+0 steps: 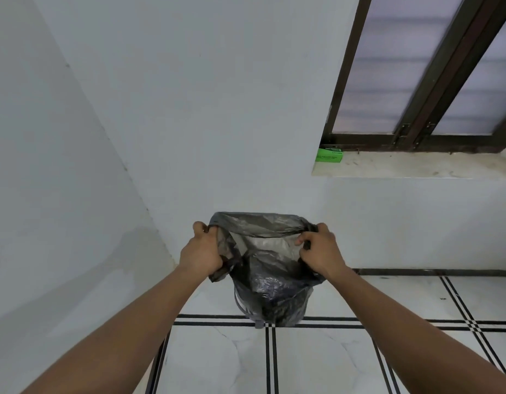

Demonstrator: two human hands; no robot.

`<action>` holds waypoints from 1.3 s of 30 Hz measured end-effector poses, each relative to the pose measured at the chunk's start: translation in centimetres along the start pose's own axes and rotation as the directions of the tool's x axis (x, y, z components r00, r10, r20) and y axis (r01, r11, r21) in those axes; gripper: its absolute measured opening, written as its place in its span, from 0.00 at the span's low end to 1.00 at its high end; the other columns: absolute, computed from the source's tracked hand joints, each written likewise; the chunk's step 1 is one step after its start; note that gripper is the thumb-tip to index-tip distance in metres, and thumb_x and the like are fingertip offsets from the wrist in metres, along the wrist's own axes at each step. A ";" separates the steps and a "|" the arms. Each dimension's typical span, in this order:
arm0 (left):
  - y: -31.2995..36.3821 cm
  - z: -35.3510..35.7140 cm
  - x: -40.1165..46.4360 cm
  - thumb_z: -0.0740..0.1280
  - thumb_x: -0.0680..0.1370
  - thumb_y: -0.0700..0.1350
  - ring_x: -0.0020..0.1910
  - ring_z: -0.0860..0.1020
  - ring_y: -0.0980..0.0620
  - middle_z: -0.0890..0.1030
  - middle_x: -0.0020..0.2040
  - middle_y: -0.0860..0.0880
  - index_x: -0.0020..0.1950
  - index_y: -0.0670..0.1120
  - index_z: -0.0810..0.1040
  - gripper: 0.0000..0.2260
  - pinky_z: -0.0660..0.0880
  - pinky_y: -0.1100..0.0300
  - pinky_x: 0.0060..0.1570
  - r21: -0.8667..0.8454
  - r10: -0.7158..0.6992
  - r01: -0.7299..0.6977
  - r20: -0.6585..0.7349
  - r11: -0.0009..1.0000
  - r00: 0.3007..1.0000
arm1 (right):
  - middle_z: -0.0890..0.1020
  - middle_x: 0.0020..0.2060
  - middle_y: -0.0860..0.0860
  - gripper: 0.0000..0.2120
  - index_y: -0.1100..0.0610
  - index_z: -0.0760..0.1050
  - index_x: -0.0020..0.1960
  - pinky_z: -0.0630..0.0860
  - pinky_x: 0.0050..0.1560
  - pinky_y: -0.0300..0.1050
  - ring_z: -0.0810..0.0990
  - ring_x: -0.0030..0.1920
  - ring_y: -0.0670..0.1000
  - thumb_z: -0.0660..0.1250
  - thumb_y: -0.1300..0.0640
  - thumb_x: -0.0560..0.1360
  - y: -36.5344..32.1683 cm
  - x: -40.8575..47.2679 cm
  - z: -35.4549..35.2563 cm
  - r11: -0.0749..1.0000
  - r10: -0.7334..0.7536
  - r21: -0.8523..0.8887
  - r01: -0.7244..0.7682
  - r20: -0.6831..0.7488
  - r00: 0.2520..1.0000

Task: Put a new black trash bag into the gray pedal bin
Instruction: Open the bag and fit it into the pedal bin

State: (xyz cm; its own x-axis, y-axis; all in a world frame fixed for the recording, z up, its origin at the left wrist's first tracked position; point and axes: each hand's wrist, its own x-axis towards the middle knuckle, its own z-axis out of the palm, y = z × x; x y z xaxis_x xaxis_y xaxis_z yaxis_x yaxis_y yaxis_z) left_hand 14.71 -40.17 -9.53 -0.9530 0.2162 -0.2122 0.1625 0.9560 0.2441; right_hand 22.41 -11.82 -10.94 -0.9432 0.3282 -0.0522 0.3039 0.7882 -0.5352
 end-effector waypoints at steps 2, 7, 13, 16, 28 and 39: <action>-1.2 0.4 -0.5 0.72 0.75 0.48 0.45 0.81 0.41 0.58 0.72 0.41 0.73 0.46 0.66 0.29 0.79 0.49 0.46 0.053 0.033 -0.031 -0.042 0.998 0.999 | 0.69 0.57 0.53 0.10 0.52 0.81 0.46 0.76 0.47 0.46 0.76 0.45 0.57 0.66 0.66 0.74 -0.1 -0.6 0.5 0.997 -0.064 -0.061 0.054 -0.173 0.983; -4.3 0.8 -1.3 0.72 0.73 0.37 0.45 0.80 0.42 0.53 0.80 0.41 0.65 0.46 0.73 0.21 0.75 0.51 0.37 0.199 0.120 -0.092 -0.138 0.976 0.983 | 0.69 0.61 0.56 0.15 0.55 0.72 0.57 0.76 0.31 0.48 0.72 0.29 0.57 0.68 0.68 0.74 -1.5 -2.0 1.5 0.970 -0.156 -0.223 0.096 -0.269 0.950; -6.3 1.5 -0.9 0.71 0.73 0.36 0.38 0.76 0.45 0.52 0.79 0.42 0.68 0.47 0.72 0.24 0.76 0.52 0.39 0.154 0.122 -0.112 -0.053 0.982 0.991 | 0.77 0.50 0.53 0.18 0.53 0.63 0.59 0.79 0.37 0.53 0.80 0.39 0.59 0.67 0.62 0.75 -2.1 -3.4 4.5 0.978 -0.083 -0.201 0.054 -0.139 0.987; -6.7 1.9 -0.3 0.72 0.74 0.40 0.37 0.76 0.46 0.52 0.79 0.43 0.68 0.47 0.72 0.23 0.77 0.53 0.41 0.117 0.122 -0.118 -0.023 0.986 0.992 | 0.69 0.56 0.55 0.19 0.55 0.67 0.58 0.75 0.37 0.50 0.77 0.35 0.61 0.71 0.62 0.73 -2.7 -3.3 5.6 0.982 0.004 -0.186 -0.030 -0.138 0.990; -6.8 1.5 4.9 0.71 0.75 0.49 0.48 0.82 0.43 0.53 0.78 0.44 0.70 0.46 0.71 0.24 0.79 0.52 0.50 0.040 0.105 -0.109 0.100 0.993 0.989 | 0.74 0.48 0.51 0.02 0.55 0.76 0.45 0.73 0.37 0.48 0.77 0.41 0.57 0.67 0.61 0.74 -2.5 2.0 6.9 0.954 -0.066 -0.297 0.043 -0.068 0.995; -5.4 4.2 9.7 0.78 0.70 0.53 0.55 0.80 0.42 0.49 0.80 0.48 0.67 0.49 0.76 0.27 0.81 0.48 0.49 -0.050 0.147 -0.147 -0.007 0.988 0.989 | 0.83 0.44 0.48 0.13 0.49 0.78 0.50 0.75 0.47 0.44 0.81 0.46 0.51 0.68 0.66 0.73 -0.2 6.2 9.2 0.981 0.085 0.178 -0.080 -0.022 0.996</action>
State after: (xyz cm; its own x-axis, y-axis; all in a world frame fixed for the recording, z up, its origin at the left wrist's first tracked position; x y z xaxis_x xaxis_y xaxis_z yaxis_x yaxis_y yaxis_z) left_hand 5.61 -42.44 -16.87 -0.9206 0.3529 -0.1673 0.2880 0.9028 0.3194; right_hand 15.29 -14.75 -18.85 -0.9106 0.4057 -0.0793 0.3498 0.6540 -0.6707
